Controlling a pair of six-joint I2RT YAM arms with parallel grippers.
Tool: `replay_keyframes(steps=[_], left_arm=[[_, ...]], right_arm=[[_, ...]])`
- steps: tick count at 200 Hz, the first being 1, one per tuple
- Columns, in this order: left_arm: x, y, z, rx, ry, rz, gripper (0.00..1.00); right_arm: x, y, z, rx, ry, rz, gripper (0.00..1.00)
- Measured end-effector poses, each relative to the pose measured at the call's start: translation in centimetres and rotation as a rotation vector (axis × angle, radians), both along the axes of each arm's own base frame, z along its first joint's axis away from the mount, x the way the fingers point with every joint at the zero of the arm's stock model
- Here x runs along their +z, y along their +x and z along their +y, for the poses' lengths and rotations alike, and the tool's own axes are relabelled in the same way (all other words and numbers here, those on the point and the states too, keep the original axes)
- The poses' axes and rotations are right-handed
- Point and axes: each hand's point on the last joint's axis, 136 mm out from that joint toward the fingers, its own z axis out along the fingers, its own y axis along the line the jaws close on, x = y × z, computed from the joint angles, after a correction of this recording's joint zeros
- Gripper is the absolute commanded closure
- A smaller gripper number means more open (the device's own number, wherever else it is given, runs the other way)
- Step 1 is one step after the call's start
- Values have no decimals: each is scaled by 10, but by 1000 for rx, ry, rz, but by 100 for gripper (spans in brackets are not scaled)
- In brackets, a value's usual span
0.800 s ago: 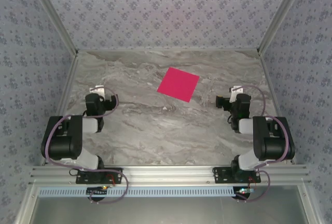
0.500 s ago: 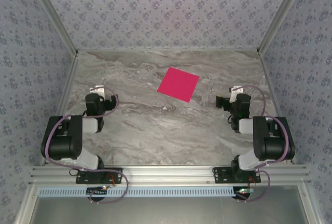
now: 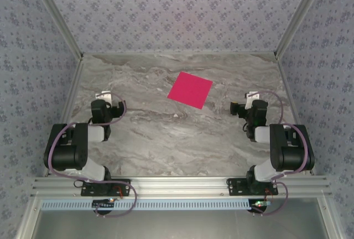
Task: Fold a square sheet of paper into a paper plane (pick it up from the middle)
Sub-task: Move the square sheet of paper to the center of the table.
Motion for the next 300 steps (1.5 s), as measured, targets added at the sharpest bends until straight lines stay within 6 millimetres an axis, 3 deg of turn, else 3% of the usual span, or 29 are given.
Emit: replay_keyframes(steps=[40, 61, 97, 123, 144, 159, 174, 193, 221, 266, 300], left_arm=[[3, -2, 0, 1, 0, 1, 1], [21, -6, 4, 32, -7, 1, 1], [86, 5, 13, 134, -113, -36, 1], [108, 6, 11, 181, -212, 13, 1], [108, 2, 5, 189, -284, 78, 1], [103, -4, -1, 187, -326, 138, 1], [100, -10, -6, 177, -350, 186, 1], [101, -13, -12, 156, -372, 223, 1], [99, -17, -18, 134, -388, 256, 1], [89, -20, -20, 130, -394, 298, 1], [85, -20, -22, 123, -401, 314, 1]], right_arm=[[4, 0, 1, -11, -13, 17, 0], [34, 10, 9, -18, -49, 7, 0], [111, 43, 51, -24, 45, -36, 0], [132, 65, 101, -11, 148, 26, 0], [116, 82, 161, 35, 201, 153, 0], [92, 91, 206, 71, 234, 264, 1], [68, 94, 240, 100, 265, 353, 5], [37, 94, 268, 115, 295, 467, 10], [6, 105, 291, 91, 342, 572, 14], [-31, 113, 305, 58, 365, 680, 17], [-32, 105, 306, 69, 351, 721, 15]])
